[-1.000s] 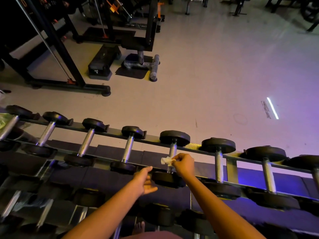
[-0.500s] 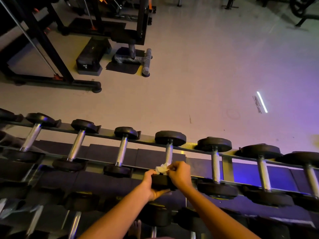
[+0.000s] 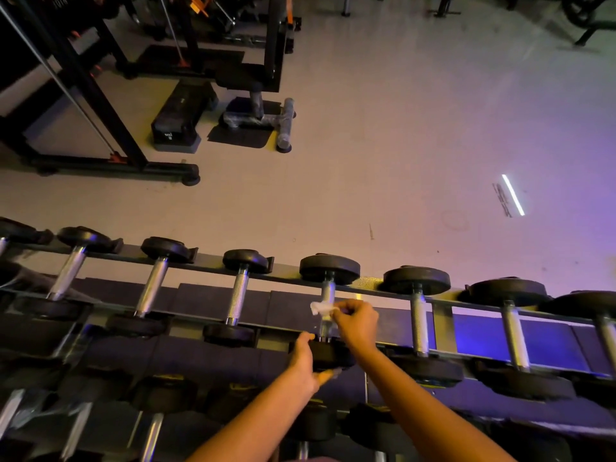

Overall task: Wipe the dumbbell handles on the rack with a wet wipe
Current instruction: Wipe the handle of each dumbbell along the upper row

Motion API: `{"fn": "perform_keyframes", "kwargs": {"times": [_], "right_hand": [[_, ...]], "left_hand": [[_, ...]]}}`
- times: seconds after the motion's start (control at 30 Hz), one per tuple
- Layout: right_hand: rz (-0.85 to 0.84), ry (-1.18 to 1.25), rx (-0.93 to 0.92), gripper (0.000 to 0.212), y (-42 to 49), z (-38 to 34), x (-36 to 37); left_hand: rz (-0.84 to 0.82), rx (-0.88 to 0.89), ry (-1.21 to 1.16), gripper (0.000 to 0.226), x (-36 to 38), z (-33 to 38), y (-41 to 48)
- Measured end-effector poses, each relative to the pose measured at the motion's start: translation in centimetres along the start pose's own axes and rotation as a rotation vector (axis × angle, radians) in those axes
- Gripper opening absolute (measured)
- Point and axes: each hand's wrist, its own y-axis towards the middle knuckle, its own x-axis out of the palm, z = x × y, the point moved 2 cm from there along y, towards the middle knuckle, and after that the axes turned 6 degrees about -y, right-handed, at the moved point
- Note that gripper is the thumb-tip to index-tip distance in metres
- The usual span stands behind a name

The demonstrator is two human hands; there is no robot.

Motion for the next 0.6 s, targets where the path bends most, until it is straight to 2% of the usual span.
{"fn": "perform_keyframes", "kwargs": {"times": [0.07,0.17,0.23,0.3,0.37,0.4,0.5,0.6], "right_hand": [[0.039,0.046,-0.013,0.011,1.4,-1.5,-0.2],[-0.003,-0.001,-0.060,0.018,3.1,-3.2,0.2],[-0.029,-0.063,-0.060,0.019,3.6,-3.7,0.4],[-0.048,-0.113,-0.064,0.017,3.5,-3.7,0.4],[-0.090,-0.184,-0.077,0.015,2.9,-3.1,0.5],[-0.113,-0.219,-0.086,0.014,2.4,-2.6,0.6],[-0.181,-0.264,-0.072,0.013,0.3,-0.3,0.9],[-0.221,-0.299,-0.030,0.004,-0.8,1.1,0.9]], "left_hand": [[0.027,0.037,0.106,0.036,-0.5,0.5,-0.2],[0.086,0.174,0.245,0.037,-1.5,1.6,-0.2],[0.047,0.235,0.313,0.043,-2.1,1.8,-0.5],[-0.007,0.263,0.395,0.055,-2.8,1.6,-0.9],[-0.021,0.309,0.484,0.081,-3.6,1.4,-0.4],[-0.031,0.337,0.525,0.081,-3.9,1.4,0.0],[-0.080,0.378,0.578,0.037,-4.1,2.1,0.1],[-0.131,0.388,0.625,0.024,-4.0,2.9,-0.3]]}}
